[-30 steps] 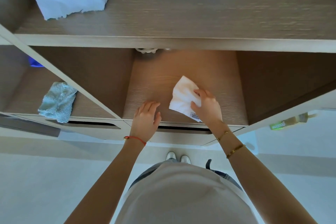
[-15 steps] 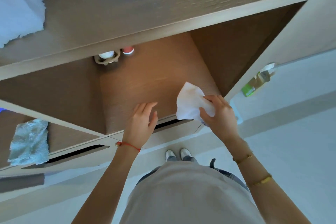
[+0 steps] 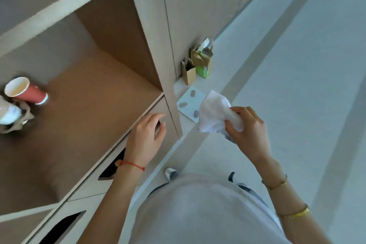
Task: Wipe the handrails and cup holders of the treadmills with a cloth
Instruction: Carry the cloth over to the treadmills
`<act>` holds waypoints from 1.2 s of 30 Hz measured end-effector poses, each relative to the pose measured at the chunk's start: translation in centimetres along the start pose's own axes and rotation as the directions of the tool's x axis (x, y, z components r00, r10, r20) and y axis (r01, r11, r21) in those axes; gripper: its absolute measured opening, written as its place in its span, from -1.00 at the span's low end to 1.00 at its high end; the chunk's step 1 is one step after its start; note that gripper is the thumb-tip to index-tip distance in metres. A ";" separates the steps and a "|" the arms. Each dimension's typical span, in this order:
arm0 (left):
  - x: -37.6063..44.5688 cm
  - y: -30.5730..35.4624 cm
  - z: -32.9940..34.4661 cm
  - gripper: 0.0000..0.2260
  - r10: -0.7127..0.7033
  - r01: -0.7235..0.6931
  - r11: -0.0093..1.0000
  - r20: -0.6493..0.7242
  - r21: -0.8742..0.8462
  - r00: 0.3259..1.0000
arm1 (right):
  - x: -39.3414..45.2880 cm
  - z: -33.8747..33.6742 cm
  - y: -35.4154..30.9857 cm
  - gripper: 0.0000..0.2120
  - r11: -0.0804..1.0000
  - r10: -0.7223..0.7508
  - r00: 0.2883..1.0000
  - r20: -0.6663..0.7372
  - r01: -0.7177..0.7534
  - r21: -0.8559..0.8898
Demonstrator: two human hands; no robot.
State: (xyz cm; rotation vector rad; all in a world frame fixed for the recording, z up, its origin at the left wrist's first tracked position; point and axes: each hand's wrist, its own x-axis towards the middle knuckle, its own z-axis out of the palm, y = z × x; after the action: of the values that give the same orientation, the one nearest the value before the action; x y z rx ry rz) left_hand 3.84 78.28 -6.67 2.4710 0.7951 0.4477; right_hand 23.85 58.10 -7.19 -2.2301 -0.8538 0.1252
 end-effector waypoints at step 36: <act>14.8 55.4 40.1 -0.81 0.745 -0.684 0.646 0.477 -0.340 0.467 | -12.9 -36.6 38.7 -0.70 0.661 0.623 0.389 -0.679 -0.726 0.190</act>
State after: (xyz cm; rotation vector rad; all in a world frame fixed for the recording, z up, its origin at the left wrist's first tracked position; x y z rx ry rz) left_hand 57.95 34.01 -6.70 2.5083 -0.5743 -0.0408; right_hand 46.77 8.37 -8.51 -2.3303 0.5452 -0.4115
